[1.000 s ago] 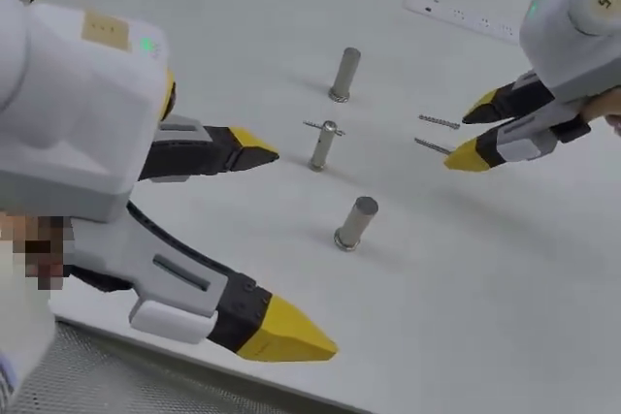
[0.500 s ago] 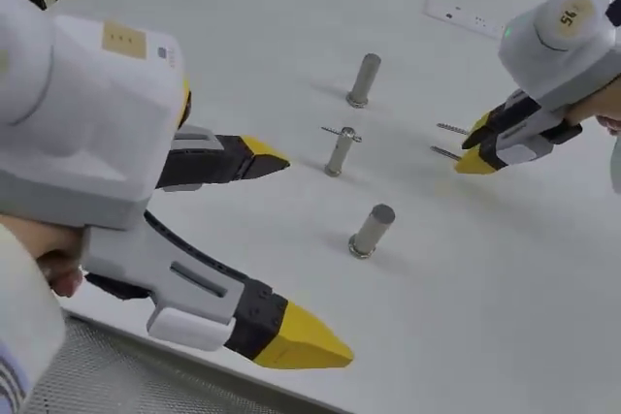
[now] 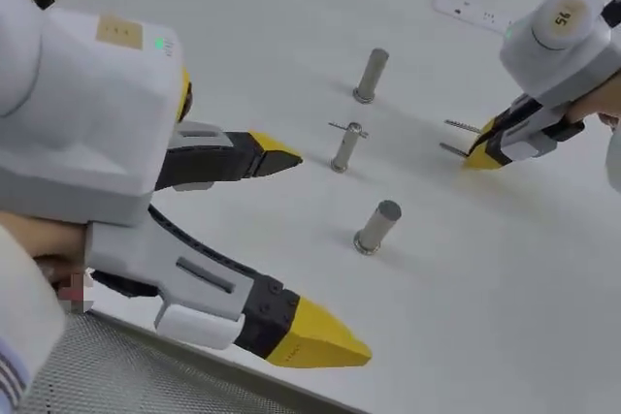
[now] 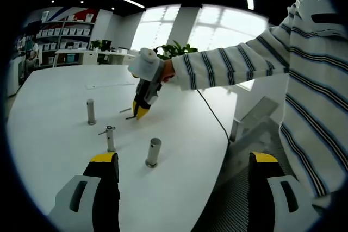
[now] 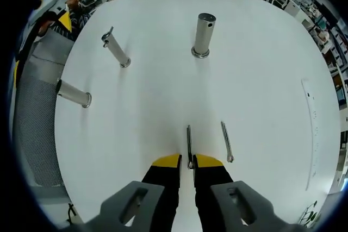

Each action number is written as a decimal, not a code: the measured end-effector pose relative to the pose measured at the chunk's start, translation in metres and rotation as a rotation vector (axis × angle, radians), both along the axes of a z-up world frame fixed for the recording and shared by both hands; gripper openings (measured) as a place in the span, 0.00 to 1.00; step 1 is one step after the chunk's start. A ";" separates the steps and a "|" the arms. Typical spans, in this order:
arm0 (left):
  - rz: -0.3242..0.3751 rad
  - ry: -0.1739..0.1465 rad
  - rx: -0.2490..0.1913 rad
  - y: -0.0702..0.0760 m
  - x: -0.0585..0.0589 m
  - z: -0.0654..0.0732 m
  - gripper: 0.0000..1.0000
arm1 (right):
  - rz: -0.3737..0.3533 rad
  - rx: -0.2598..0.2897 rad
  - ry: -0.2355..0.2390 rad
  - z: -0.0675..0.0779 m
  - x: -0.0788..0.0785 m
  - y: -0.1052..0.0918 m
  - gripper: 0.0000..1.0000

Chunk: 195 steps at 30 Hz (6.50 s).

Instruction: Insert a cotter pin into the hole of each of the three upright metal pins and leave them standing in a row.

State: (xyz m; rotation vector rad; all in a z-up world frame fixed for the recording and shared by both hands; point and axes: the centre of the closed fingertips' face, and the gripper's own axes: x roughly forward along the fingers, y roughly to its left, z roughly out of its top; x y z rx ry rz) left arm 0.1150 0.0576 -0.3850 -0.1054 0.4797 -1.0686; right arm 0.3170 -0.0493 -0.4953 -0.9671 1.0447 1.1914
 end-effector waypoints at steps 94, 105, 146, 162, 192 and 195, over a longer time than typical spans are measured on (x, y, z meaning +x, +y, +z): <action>0.109 0.028 -0.137 -0.009 0.057 0.011 0.61 | 0.050 0.374 -0.428 0.109 -0.095 0.025 0.00; 0.099 0.081 -0.209 -0.025 0.063 0.022 0.49 | 0.098 0.405 -0.488 0.117 -0.121 0.040 0.00; 0.037 0.183 -0.219 -0.042 0.049 0.015 0.00 | 0.188 0.434 -0.522 0.116 -0.155 0.067 0.00; 0.018 0.150 -0.206 -0.040 0.048 0.019 0.00 | 0.159 0.473 -0.495 0.116 -0.155 0.068 0.09; -0.260 -0.071 -0.071 -0.040 0.015 0.022 0.00 | 0.017 0.683 -0.125 0.105 -0.190 0.075 0.00; -0.286 -0.070 -0.036 -0.037 0.010 0.016 0.00 | 0.031 0.681 -0.107 0.104 -0.195 0.075 0.00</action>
